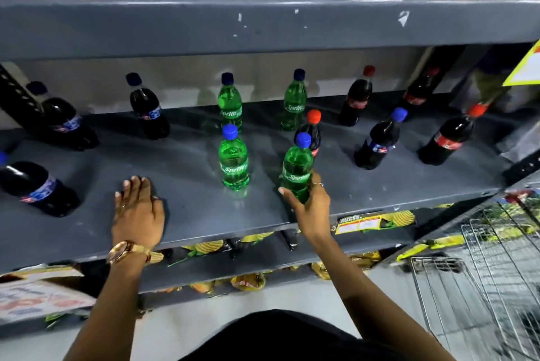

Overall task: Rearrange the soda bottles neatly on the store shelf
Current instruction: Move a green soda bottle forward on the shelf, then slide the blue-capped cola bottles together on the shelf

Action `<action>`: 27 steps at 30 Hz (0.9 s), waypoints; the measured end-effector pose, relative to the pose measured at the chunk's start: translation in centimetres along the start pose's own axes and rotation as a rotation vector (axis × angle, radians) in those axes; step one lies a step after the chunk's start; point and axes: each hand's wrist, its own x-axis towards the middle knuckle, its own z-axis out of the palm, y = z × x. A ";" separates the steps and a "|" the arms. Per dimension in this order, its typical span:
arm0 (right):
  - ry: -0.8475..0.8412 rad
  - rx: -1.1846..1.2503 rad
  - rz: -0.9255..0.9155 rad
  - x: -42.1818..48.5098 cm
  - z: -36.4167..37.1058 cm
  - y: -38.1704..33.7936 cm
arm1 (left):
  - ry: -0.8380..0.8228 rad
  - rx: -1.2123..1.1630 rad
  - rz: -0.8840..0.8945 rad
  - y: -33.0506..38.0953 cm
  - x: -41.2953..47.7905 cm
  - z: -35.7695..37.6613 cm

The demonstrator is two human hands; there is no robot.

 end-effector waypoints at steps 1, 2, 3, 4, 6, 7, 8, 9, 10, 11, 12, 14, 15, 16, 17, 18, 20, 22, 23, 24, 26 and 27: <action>-0.004 0.002 -0.005 0.1 0.0 0.0 | 0.000 0.000 0.001 0.0 -0.1 0.0; -0.011 0.005 -0.012 0.1 -0.1 0.1 | -0.001 -0.001 0.000 0.0 0.0 0.0; -0.018 0.008 -0.021 0.2 -0.2 0.1 | -0.003 -0.003 -0.001 0.0 0.0 0.0; -0.025 0.007 -0.030 0.1 -0.4 0.2 | -0.003 -0.007 -0.003 0.1 -0.1 0.0; -0.011 0.060 -0.023 -0.2 -0.9 0.4 | 0.001 -0.014 -0.009 0.3 -0.1 0.0; 0.024 0.112 0.002 -0.3 -1.2 0.5 | 0.003 -0.014 -0.011 0.3 -0.1 -0.1; 0.076 0.152 0.035 -0.3 -1.9 0.6 | 0.003 -0.014 -0.014 0.3 0.0 -0.1; 0.147 0.178 0.063 -0.1 -2.7 0.9 | 0.002 -0.014 -0.019 0.4 -0.1 -0.1; 0.238 0.173 0.082 0.4 -3.7 1.2 | 0.000 -0.012 -0.020 0.4 -0.1 -0.1; 0.335 0.152 0.095 1.1 -4.9 1.6 | -0.003 -0.008 -0.022 0.4 -0.2 -0.1; 0.424 0.108 0.112 2.1 -6.0 1.9 | -0.005 -0.005 -0.022 0.4 -0.1 -0.1; 0.520 -0.004 0.183 4.6 -8.3 2.5 | 0.002 -0.001 -0.019 0.4 -0.1 0.0; 0.518 -0.048 0.231 5.9 -9.1 2.8 | 0.005 0.002 -0.018 0.4 0.0 0.0; 0.494 -0.068 0.269 7.3 -9.9 3.0 | 0.005 0.007 -0.018 0.4 0.0 0.0; 0.456 -0.064 0.286 8.5 -10.5 3.3 | -0.001 0.011 -0.021 0.3 0.1 0.0; 0.419 -0.046 0.282 9.6 -11.0 3.6 | -0.007 0.015 -0.022 0.3 0.1 0.1; 0.381 -0.023 0.255 10.8 -11.4 4.0 | -0.014 0.017 -0.022 0.2 0.1 0.1; 0.399 -0.024 0.244 10.9 -11.4 4.4 | -0.012 0.012 -0.020 0.1 0.2 0.1; 0.413 -0.026 0.241 10.5 -11.3 4.5 | -0.014 0.011 -0.022 0.1 0.2 0.2; 0.427 -0.030 0.235 9.9 -11.2 4.4 | -0.015 0.010 -0.021 0.1 0.2 0.2; 0.427 -0.024 0.216 8.3 -10.8 4.0 | -0.020 0.006 -0.019 -0.1 0.2 0.2; 0.416 -0.013 0.205 7.3 -10.6 3.6 | -0.022 0.005 -0.019 -0.1 0.2 0.1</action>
